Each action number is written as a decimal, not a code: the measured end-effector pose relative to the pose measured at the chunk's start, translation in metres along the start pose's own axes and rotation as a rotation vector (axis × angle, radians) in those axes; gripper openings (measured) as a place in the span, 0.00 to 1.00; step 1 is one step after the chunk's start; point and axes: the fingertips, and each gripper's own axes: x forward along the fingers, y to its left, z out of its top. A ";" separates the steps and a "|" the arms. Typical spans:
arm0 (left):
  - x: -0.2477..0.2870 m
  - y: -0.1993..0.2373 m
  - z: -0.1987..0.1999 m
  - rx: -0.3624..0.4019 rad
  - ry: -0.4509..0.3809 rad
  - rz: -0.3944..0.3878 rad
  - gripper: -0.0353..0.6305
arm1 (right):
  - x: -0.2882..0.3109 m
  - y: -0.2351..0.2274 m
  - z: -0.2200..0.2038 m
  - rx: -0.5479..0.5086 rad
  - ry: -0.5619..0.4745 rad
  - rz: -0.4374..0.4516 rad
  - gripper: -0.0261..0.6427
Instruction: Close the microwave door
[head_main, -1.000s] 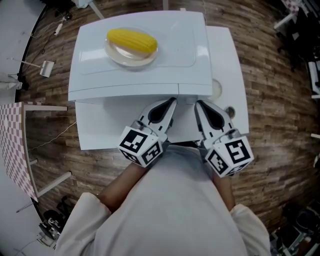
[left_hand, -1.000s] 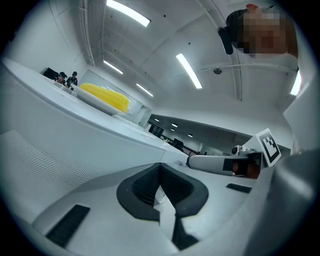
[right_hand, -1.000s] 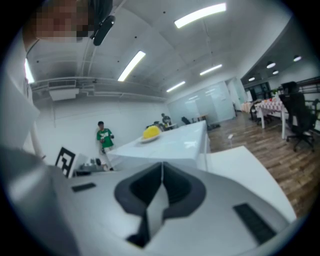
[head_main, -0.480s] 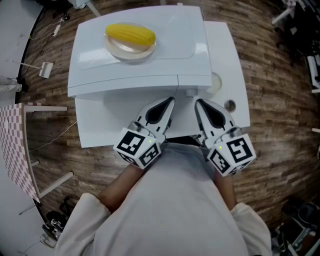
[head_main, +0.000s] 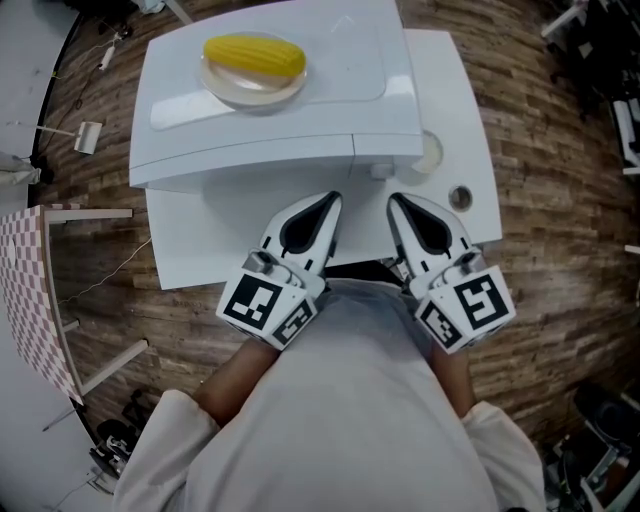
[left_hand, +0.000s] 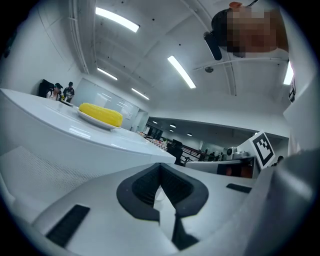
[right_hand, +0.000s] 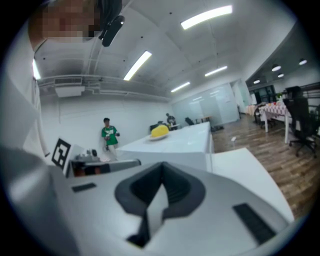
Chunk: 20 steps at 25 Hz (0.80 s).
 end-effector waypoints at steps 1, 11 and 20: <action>-0.001 0.000 0.001 0.000 -0.001 -0.001 0.08 | 0.000 0.002 0.000 0.004 0.000 0.010 0.07; -0.003 0.005 0.003 -0.005 0.005 0.002 0.08 | -0.003 0.010 0.003 -0.005 0.030 0.110 0.07; -0.002 0.008 0.008 -0.015 0.009 -0.008 0.08 | 0.000 0.011 0.009 0.004 0.035 0.155 0.07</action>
